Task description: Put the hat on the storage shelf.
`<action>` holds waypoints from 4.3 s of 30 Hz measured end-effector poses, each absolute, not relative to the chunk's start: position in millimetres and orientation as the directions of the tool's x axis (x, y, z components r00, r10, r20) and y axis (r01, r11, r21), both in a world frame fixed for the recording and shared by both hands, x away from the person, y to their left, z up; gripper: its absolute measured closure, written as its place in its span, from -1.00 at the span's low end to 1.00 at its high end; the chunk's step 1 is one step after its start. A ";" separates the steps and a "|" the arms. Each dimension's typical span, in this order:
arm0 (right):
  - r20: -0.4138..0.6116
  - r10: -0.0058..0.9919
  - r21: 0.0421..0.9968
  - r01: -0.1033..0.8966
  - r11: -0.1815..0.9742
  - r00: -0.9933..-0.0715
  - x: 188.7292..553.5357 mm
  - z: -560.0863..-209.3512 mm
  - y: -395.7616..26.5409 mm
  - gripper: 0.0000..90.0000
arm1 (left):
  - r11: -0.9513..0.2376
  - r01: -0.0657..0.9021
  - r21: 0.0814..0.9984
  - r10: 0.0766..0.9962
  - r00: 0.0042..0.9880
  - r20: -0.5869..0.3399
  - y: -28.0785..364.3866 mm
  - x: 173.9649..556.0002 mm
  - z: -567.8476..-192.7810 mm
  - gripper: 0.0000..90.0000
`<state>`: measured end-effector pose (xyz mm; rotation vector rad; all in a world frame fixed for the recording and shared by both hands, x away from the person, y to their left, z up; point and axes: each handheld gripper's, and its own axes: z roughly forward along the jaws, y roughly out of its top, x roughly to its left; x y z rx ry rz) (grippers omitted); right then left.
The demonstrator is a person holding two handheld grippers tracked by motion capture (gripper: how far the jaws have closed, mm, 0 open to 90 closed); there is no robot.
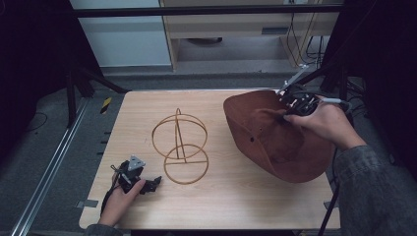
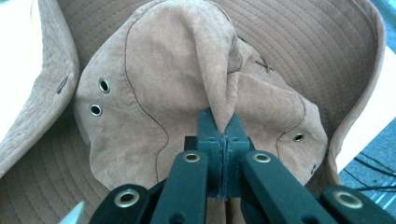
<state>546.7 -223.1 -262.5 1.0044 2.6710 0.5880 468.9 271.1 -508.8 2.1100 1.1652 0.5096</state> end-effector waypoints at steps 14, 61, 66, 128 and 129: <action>-0.125 0.658 0.498 0.527 0.689 -0.743 534.1 -201.7 -198.9 0.99 | -0.384 0.590 0.711 0.849 0.529 0.019 270.9 469.0 -508.8 -1.00; -0.180 0.571 0.597 0.373 0.710 -0.801 536.1 -114.6 -82.2 0.98 | -0.394 0.584 0.710 0.841 0.541 0.022 269.5 469.8 -508.7 -1.00; -0.186 0.558 0.597 0.359 0.718 -0.808 536.7 -108.8 -66.3 0.98 | -0.394 0.583 0.710 0.840 0.542 0.021 269.1 470.1 -508.8 -1.00; -0.149 0.450 0.572 0.294 0.766 -0.881 537.6 -143.6 17.9 0.97 | -0.401 0.585 0.705 0.835 0.550 0.019 268.8 469.7 -508.3 -1.00; -0.148 0.447 0.572 0.293 0.766 -0.882 537.6 -144.3 18.7 0.98 | -0.400 0.585 0.706 0.835 0.549 0.019 268.8 469.7 -508.3 -1.00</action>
